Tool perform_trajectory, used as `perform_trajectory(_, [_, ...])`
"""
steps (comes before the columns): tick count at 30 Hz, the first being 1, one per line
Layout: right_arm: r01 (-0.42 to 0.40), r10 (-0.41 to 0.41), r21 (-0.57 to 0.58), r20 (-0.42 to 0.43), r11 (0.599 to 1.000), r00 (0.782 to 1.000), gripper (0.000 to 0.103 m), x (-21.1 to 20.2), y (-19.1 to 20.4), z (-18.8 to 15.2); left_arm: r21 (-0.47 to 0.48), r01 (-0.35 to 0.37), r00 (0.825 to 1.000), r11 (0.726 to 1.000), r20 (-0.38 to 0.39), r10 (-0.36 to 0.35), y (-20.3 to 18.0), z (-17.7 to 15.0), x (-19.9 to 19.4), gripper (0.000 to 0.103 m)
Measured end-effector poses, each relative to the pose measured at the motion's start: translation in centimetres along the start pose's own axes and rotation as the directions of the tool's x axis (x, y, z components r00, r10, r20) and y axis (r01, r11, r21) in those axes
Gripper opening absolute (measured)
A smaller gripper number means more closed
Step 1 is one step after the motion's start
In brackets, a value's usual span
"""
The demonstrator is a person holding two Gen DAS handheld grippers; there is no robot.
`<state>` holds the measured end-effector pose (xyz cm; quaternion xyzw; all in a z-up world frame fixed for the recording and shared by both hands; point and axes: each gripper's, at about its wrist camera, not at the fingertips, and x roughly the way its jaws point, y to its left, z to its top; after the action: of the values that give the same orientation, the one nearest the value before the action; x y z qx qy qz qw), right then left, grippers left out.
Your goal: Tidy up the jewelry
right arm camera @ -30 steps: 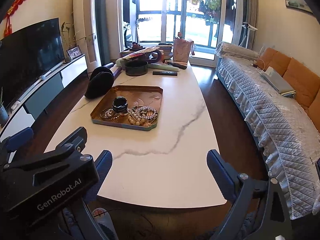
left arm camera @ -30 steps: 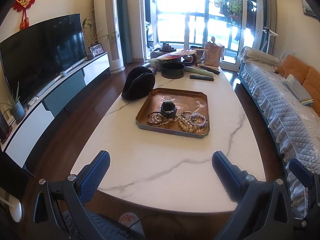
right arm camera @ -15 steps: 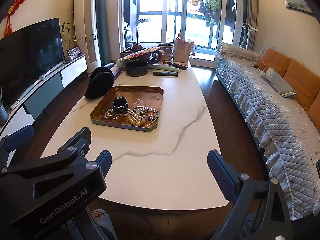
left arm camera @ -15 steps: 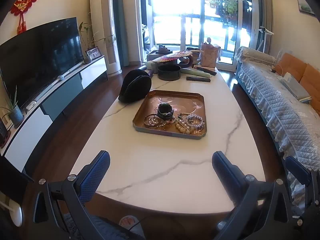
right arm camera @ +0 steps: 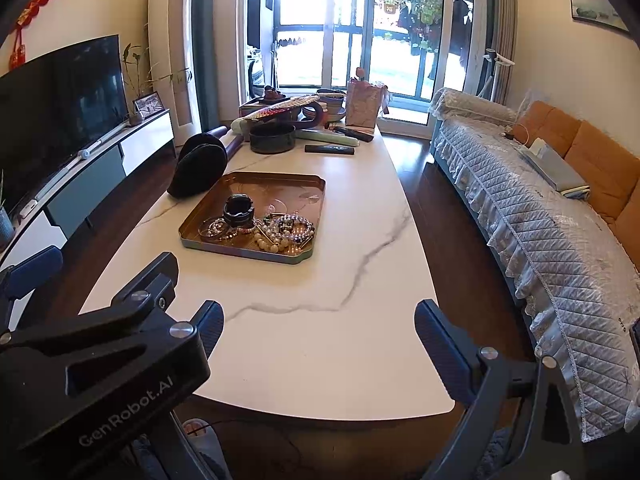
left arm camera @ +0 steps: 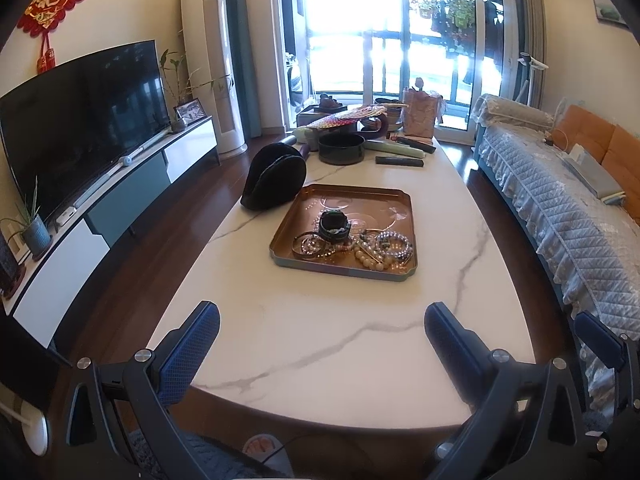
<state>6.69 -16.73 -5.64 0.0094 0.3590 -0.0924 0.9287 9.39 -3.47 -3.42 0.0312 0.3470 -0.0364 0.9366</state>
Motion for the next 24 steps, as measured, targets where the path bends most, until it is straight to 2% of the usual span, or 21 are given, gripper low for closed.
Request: perform_trajectory(24, [-0.010, 0.010, -0.001, -0.002, 1.000, 1.000, 0.096, -0.01, 0.08, -0.31, 0.019, 0.013, 1.000, 1.000, 0.010, -0.013, 0.15, 0.14, 0.28, 0.102])
